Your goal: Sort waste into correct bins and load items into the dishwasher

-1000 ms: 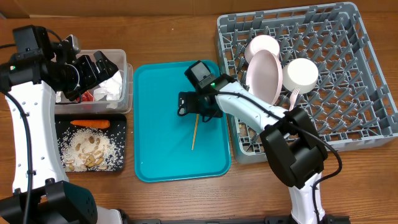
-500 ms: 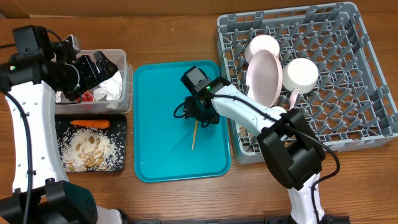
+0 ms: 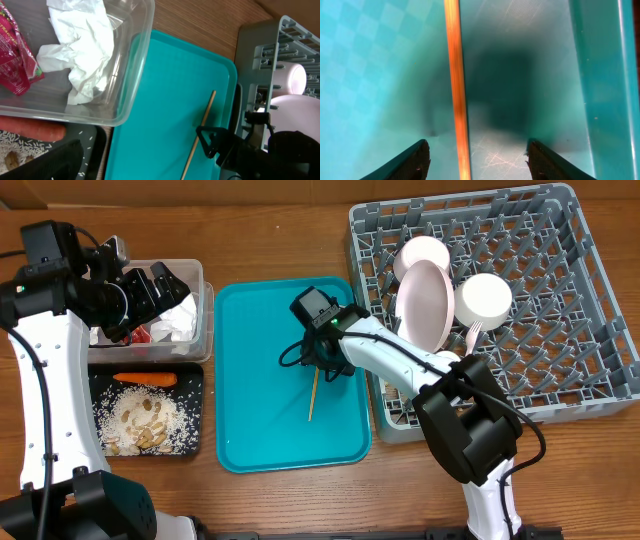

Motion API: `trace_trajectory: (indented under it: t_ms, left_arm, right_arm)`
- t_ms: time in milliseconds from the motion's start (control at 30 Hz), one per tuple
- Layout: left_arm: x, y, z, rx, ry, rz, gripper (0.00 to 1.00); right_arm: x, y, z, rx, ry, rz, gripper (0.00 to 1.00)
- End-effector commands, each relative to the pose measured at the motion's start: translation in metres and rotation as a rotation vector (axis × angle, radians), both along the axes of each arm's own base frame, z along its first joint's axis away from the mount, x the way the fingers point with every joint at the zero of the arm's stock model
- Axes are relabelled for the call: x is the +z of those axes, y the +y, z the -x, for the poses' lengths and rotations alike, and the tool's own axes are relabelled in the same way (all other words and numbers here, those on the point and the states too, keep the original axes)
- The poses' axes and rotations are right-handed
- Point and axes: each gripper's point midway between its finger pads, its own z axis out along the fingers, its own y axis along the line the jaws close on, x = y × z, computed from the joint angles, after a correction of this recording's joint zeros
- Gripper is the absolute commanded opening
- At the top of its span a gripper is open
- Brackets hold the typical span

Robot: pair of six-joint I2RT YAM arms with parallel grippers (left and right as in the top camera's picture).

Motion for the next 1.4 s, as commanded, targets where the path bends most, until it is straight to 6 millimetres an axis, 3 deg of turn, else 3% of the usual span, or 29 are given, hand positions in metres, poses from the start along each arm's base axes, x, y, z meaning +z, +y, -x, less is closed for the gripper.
trace_trajectory:
  t_ms: [0, 233, 433, 867, 1100, 1367]
  left_arm:
    - [0.016, 0.000, -0.001, 0.004, -0.044, -0.010, 1.00]
    - [0.016, 0.000, -0.001, 0.004, -0.044, -0.010, 1.00]
    - [0.016, 0.000, -0.001, 0.004, -0.044, -0.010, 1.00]
    - [0.016, 0.000, -0.001, 0.004, -0.044, -0.010, 1.00]
    - [0.016, 0.000, -0.001, 0.004, -0.044, -0.010, 1.00]
    - [0.016, 0.000, -0.001, 0.004, -0.044, -0.010, 1.00]
  right_arm:
    - [-0.003, 0.010, 0.003, 0.037, -0.037, 0.040, 0.66]
    - [-0.002, 0.014, 0.004, 0.060, -0.072, 0.072, 0.65]
    - [-0.001, -0.004, -0.003, -0.019, -0.115, 0.149, 0.54]
    - [-0.028, 0.003, 0.000, -0.016, -0.097, 0.159, 0.42]
    - [-0.029, 0.003, 0.000, -0.016, -0.095, 0.162, 0.28]
    - [-0.028, -0.002, -0.002, 0.006, -0.111, 0.194, 0.25]
